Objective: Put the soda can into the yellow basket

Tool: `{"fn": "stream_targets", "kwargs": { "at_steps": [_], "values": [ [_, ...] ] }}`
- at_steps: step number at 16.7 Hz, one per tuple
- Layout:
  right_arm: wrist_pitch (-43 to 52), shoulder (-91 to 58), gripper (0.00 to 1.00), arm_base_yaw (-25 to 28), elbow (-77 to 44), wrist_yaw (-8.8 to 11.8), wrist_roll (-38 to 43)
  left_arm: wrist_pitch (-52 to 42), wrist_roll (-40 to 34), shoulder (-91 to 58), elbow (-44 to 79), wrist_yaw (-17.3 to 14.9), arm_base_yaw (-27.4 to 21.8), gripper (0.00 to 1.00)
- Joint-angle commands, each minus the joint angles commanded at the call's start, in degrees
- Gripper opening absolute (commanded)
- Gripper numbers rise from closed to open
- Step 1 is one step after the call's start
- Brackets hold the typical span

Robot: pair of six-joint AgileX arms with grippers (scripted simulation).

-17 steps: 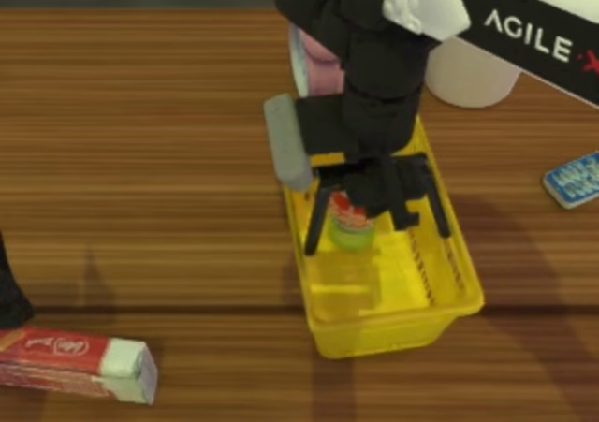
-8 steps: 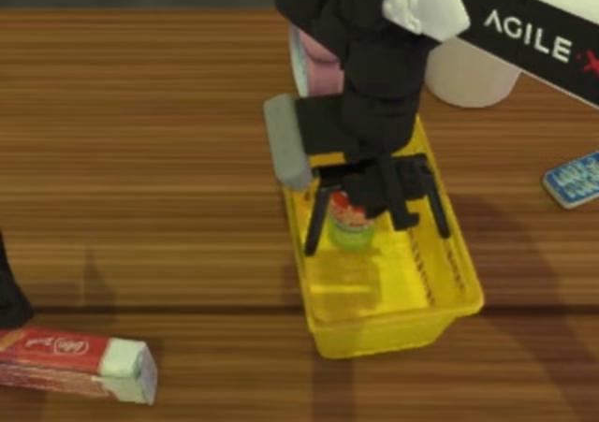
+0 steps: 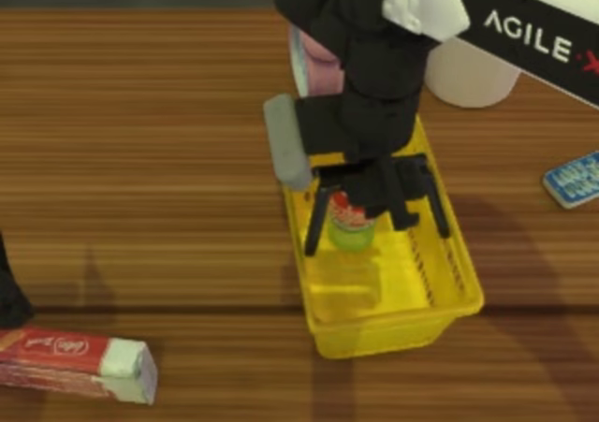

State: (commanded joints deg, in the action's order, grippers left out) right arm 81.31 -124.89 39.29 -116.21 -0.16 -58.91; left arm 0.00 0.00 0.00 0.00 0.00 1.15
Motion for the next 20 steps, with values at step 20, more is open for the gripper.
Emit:
{"fn": "stream_targets", "kwargs": {
  "at_steps": [20],
  "values": [
    [4.4, 0.2, 0.00, -0.7, -4.1, 0.0, -0.9, 0.0, 0.0, 0.0, 0.0, 0.0, 0.0, 1.00]
  ]
}}
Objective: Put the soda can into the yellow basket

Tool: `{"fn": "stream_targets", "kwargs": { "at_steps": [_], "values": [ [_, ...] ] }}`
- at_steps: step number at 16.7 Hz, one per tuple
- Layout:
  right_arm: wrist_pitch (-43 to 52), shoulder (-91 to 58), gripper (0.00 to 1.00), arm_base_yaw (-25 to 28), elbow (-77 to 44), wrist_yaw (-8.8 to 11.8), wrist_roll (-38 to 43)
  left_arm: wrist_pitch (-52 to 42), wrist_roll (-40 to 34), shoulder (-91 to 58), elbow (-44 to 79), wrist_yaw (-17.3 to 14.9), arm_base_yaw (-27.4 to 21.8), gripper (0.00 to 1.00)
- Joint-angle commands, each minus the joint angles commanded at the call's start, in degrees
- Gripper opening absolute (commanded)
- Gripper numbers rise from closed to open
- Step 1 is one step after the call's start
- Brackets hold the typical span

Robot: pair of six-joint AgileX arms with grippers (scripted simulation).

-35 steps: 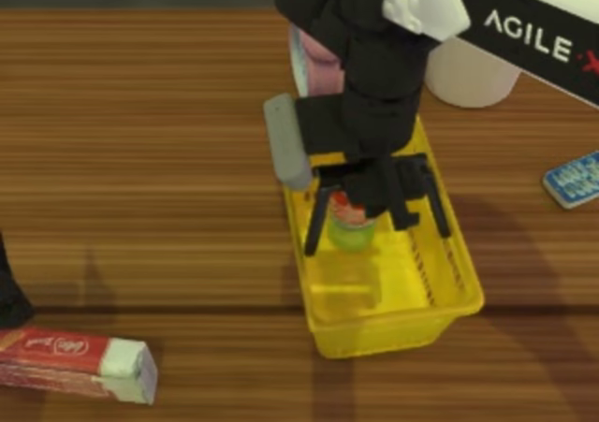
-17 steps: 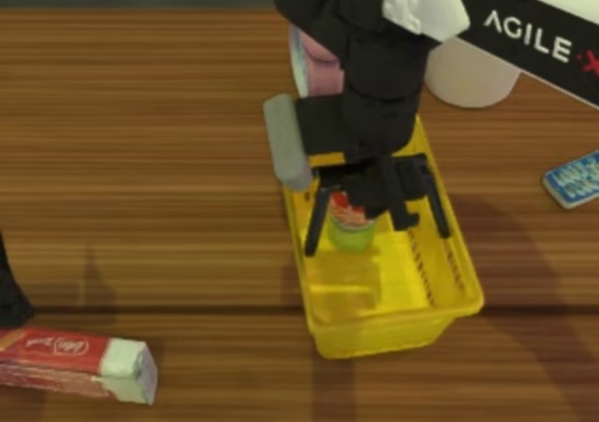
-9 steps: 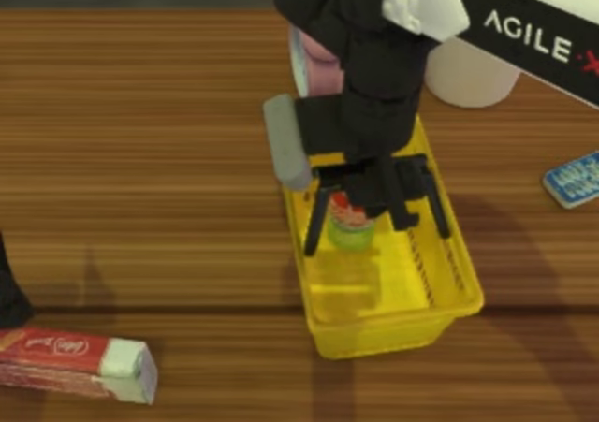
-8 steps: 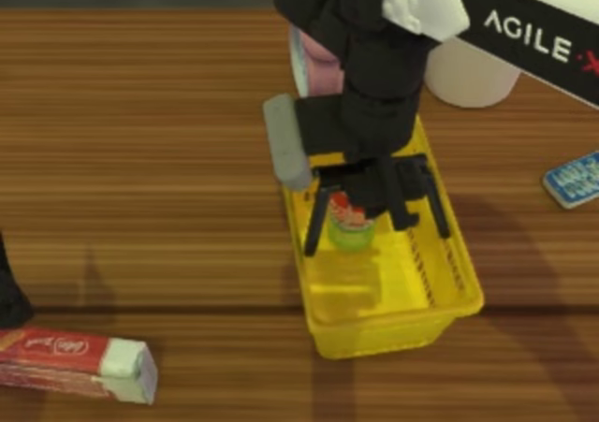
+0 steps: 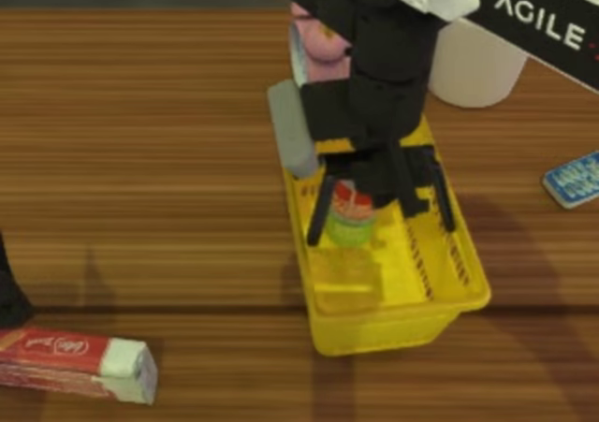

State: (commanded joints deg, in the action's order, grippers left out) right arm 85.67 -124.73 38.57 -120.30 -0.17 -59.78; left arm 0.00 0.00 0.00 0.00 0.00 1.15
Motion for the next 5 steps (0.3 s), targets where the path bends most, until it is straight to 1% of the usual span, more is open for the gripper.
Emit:
{"fn": "stream_targets", "kwargs": {
  "at_steps": [3, 5],
  "values": [
    [5.6, 0.6, 0.00, -0.8, -4.9, 0.0, -1.1, 0.0, 0.0, 0.0, 0.0, 0.0, 0.0, 1.00],
    [6.5, 0.8, 0.00, -1.0, -5.8, 0.0, -1.3, 0.0, 0.0, 0.0, 0.0, 0.0, 0.0, 1.00]
  ]
}}
